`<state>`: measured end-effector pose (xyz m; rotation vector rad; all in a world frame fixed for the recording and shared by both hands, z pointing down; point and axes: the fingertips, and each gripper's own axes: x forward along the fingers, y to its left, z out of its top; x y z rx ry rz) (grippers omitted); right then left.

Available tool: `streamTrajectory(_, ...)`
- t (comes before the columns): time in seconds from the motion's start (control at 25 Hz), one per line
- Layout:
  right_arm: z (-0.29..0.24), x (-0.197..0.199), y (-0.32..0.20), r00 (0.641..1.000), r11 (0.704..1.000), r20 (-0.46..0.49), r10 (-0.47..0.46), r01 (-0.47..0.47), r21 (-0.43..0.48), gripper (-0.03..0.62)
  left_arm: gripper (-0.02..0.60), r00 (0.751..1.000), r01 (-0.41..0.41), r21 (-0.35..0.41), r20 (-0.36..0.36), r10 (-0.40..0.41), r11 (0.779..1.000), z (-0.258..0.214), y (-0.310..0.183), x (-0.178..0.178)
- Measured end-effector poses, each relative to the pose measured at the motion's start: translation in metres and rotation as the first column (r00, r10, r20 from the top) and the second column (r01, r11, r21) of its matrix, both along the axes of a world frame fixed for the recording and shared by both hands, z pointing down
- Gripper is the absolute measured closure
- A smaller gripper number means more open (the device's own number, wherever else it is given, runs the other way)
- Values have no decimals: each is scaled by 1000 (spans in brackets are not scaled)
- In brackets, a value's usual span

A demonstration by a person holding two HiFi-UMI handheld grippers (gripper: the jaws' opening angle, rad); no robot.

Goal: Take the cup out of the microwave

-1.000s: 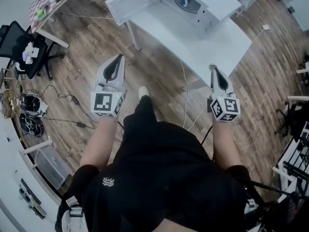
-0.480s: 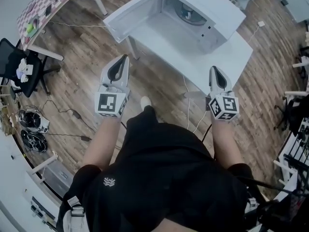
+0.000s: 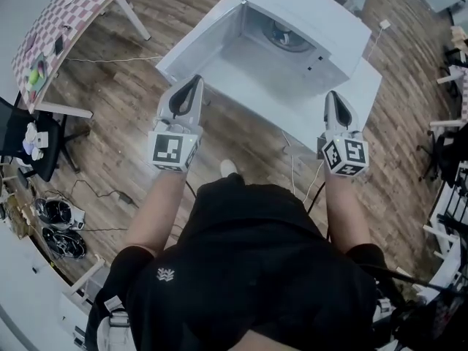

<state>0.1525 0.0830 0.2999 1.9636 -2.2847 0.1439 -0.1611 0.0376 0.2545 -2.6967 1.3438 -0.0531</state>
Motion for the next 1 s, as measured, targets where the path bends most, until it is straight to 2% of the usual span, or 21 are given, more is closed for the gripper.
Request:
streamTrajectory(0.2, -21, -2, -31, 998, 997, -31, 59, -57, 43, 594, 580, 999, -45, 10, -16, 46, 999, -9, -41, 7)
streamTrajectory(0.36, -27, -5, -47, 996, 994, -22, 88, -87, 63, 594, 581, 997, -72, 9, -12, 72, 997, -11, -63, 18)
streamTrajectory(0.72, -21, -17, -75, 999, 997, -12, 47, -46, 69, 594, 581, 995, -103, -9, 7, 103, 995, -2, -86, 39)
streamTrajectory(1.0, -6, -10, -121, 999, 999, -18, 27, -26, 48, 594, 580, 995, -100, -6, 28, 101, 995, 3, -120, 53)
